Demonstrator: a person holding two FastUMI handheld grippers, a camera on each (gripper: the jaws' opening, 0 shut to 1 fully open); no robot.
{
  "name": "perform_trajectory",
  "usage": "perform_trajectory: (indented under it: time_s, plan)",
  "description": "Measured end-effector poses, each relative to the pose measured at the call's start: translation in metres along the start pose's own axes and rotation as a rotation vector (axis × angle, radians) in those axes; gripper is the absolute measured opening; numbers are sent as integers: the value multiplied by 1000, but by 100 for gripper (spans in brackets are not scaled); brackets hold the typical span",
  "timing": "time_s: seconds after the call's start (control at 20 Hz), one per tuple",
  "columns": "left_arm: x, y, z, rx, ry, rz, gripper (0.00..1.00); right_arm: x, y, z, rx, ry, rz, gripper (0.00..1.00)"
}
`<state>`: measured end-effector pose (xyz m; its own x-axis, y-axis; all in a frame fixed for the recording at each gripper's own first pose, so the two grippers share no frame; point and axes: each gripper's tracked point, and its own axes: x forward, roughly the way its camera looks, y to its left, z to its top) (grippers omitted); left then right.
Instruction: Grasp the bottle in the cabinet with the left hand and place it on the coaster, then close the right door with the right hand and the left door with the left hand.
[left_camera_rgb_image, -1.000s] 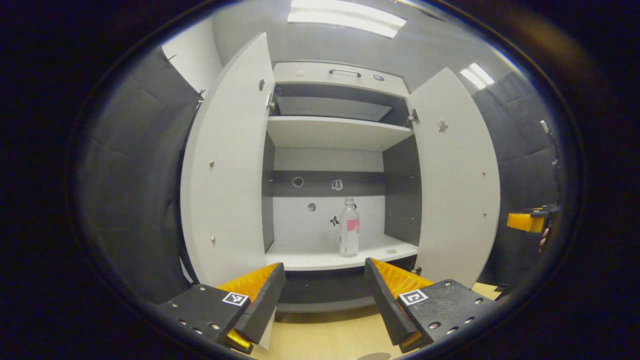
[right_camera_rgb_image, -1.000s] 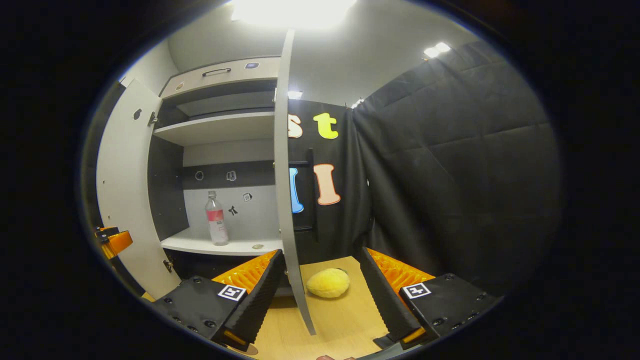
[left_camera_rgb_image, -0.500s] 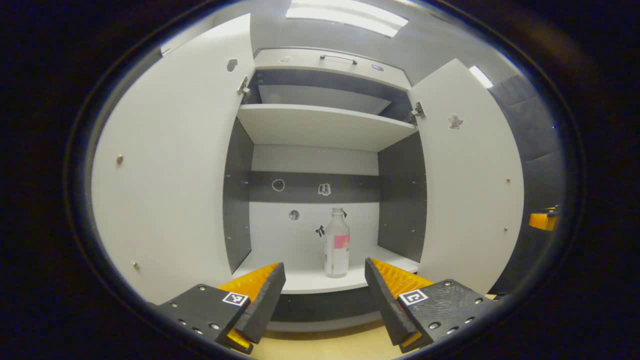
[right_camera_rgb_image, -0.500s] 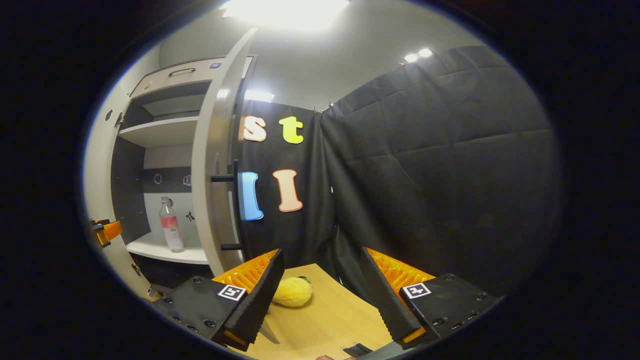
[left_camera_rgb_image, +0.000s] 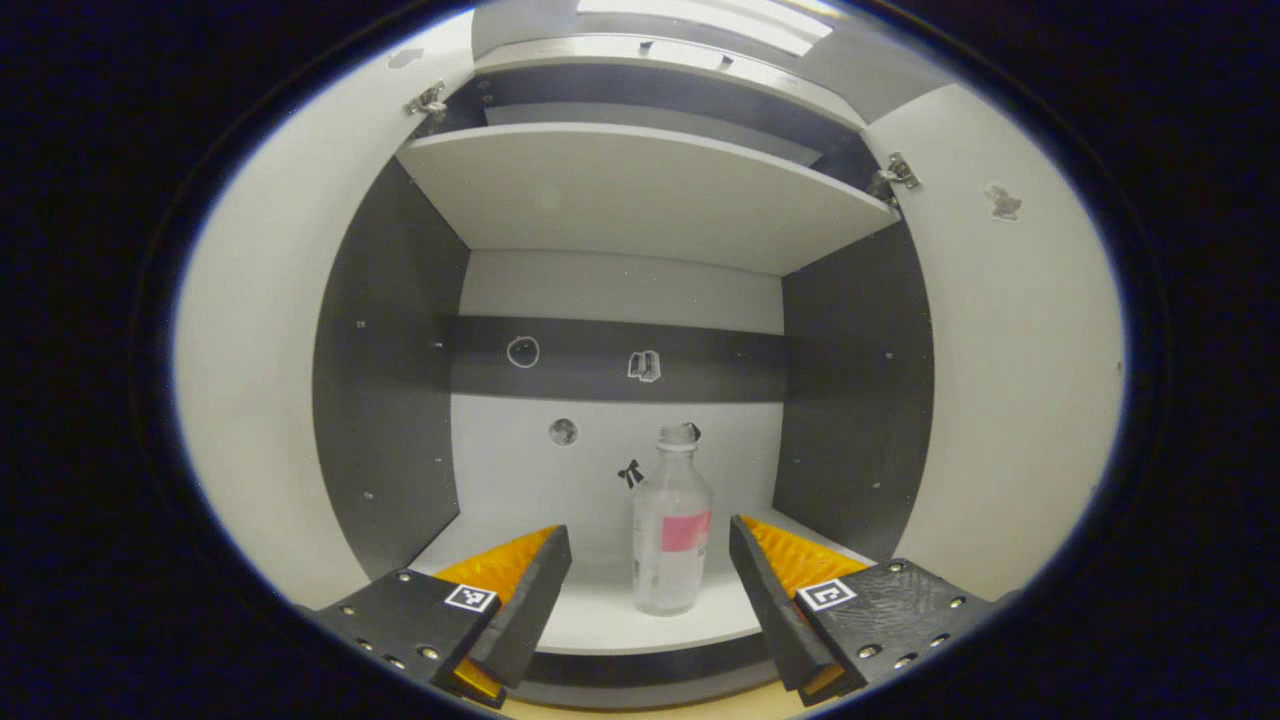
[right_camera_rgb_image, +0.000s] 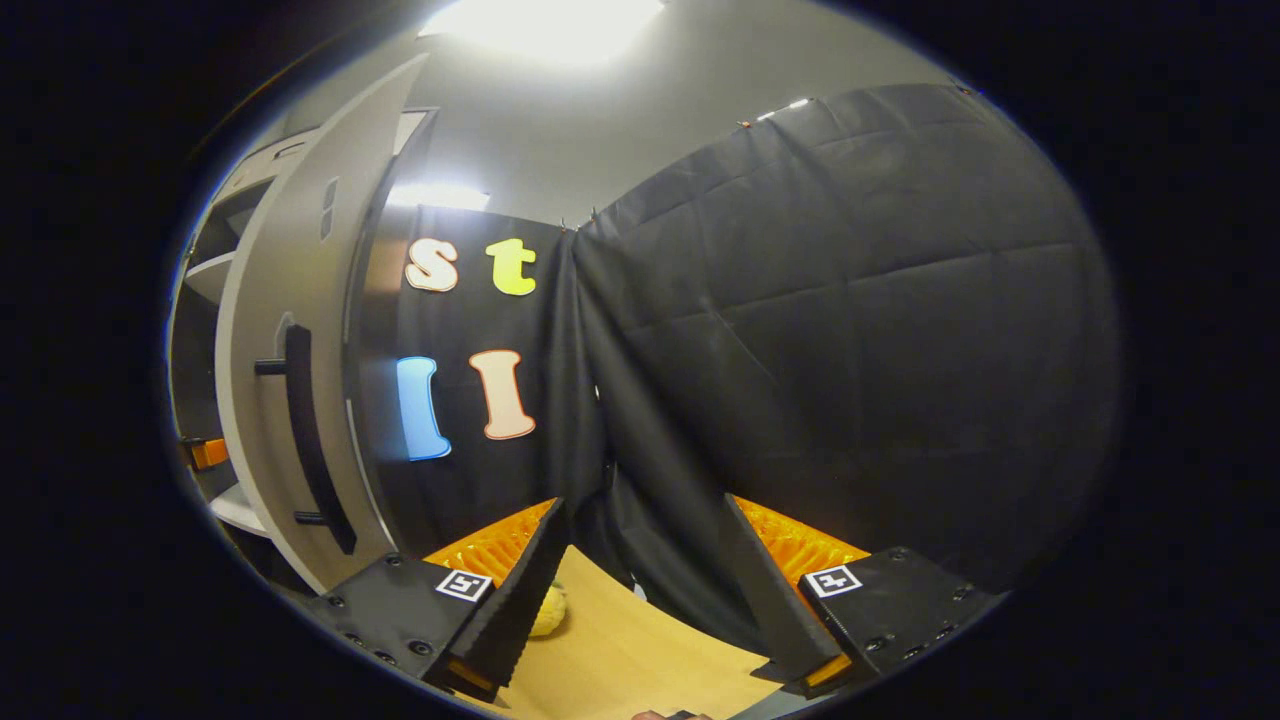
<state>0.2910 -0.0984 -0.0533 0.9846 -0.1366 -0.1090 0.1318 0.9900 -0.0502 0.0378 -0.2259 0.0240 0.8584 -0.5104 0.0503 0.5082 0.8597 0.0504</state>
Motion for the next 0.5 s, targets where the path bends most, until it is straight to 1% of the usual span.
perform_trajectory:
  time_s: [0.05, 0.15, 0.3, 0.35, 0.45, 0.5]
  plan:
    - [12, -2, -4, 0, 7, -4, 93, 1, 0, -3, 3, 2, -18, 98]
    - [30, -4, -8, 15, 19, -3, 93, 11, -11, -7, 15, 4, -52, 98]
    - [51, -12, -14, 33, 26, -9, 93, 22, -32, -8, 27, 4, -88, 98]
    - [55, -14, -16, 38, 27, -6, 99, 27, -34, -10, 28, 4, -95, 98]
    - [67, -16, -20, 41, 27, 2, 99, 35, -36, -10, 30, 2, -101, 98]
    - [71, -16, -21, 41, 21, 8, 93, 39, -36, -11, 31, 3, -100, 98]
